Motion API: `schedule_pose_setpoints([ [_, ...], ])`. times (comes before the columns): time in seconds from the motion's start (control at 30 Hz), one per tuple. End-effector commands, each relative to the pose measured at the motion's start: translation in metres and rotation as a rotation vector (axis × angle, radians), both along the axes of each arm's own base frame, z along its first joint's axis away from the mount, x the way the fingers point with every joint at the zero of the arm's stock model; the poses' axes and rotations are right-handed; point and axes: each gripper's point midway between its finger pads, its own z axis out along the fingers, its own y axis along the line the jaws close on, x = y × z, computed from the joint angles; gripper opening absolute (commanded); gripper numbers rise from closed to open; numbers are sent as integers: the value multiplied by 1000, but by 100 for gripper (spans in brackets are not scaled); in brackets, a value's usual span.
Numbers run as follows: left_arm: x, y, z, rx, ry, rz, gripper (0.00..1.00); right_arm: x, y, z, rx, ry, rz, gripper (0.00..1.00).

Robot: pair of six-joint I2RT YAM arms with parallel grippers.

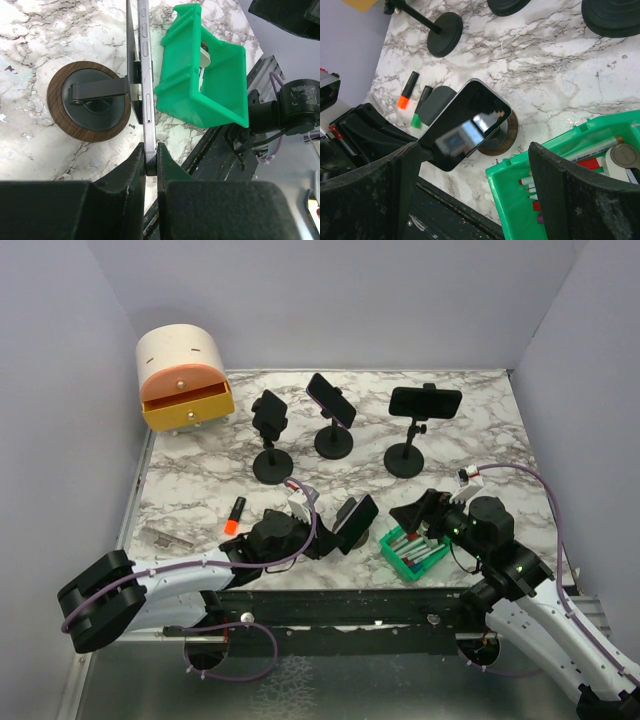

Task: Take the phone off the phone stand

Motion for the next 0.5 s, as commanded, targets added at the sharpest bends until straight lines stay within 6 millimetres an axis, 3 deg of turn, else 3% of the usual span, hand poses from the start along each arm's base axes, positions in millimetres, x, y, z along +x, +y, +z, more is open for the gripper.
schedule_pose_setpoints([
  [0.0,-5,-3,17,-51,-40,-34,7,0,-1,8,-2,-17,-2,93],
  [0.1,-6,-2,20,-61,-44,-36,0,0,-1,9,0,-17,-1,93],
  [0.47,-11,4,46,-99,-85,-49,0,0,1,19,11,-33,10,93],
])
